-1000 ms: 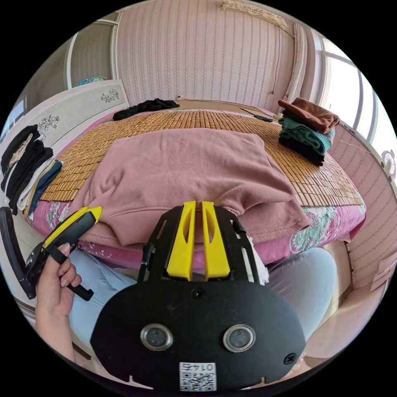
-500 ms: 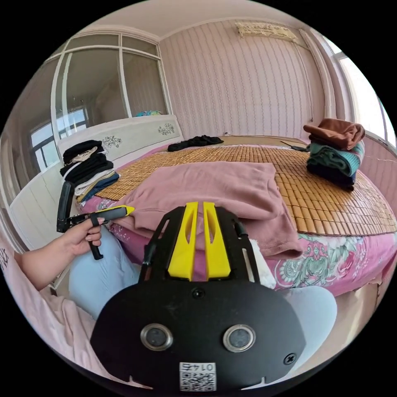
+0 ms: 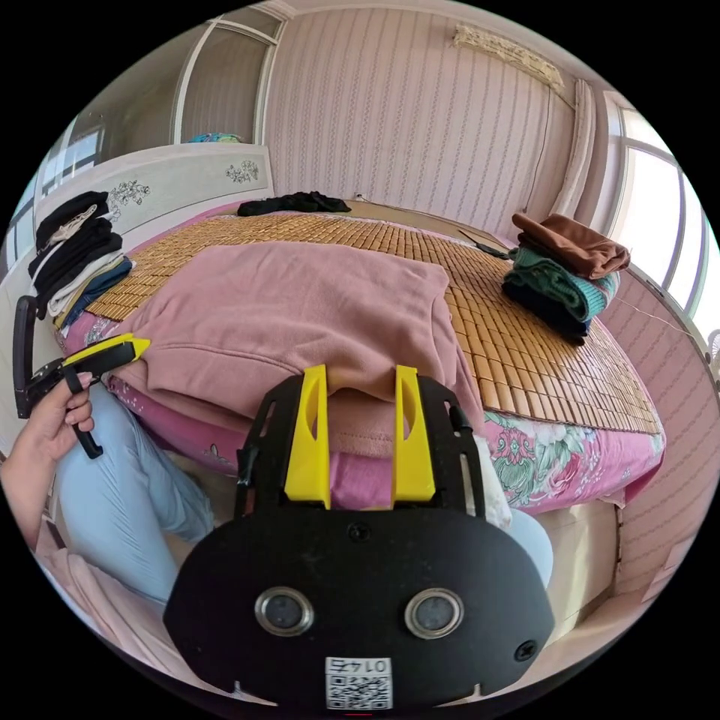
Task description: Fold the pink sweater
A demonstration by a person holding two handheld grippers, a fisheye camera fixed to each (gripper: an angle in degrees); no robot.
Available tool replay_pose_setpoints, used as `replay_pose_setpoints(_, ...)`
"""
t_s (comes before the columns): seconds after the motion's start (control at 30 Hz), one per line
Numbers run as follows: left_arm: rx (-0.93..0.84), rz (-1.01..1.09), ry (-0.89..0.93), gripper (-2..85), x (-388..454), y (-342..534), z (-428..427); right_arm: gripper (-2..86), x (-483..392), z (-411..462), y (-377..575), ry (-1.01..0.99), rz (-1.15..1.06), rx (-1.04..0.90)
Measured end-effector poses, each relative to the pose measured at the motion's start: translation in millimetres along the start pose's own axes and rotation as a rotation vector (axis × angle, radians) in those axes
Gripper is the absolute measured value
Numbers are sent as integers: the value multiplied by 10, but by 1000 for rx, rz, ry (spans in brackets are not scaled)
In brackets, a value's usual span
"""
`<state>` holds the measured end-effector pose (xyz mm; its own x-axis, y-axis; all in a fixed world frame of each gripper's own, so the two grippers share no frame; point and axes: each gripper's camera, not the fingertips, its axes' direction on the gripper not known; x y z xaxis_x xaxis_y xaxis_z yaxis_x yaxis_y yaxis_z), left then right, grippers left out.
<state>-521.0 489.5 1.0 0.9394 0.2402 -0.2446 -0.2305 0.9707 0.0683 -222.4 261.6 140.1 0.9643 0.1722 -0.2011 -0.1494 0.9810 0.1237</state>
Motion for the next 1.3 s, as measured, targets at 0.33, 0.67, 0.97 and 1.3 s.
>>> replay_pose_setpoints(0.33,-14,5,-1,45,-5,-47,-41,111,41,-1,-59,-31,-5,-23)
replay_pose_setpoints(0.67,5,-2,39,38,-48,-127,-231,57,11,-31,-86,-36,-57,-51)
replay_pose_setpoints(0.97,21,66,74,38,-28,-387,-585,46,36,-246,-143,-79,-105,-47)
replay_pose_setpoints(1.3,-82,53,55,60,-155,-237,-286,61,-91,-152,-72,-11,-169,-85)
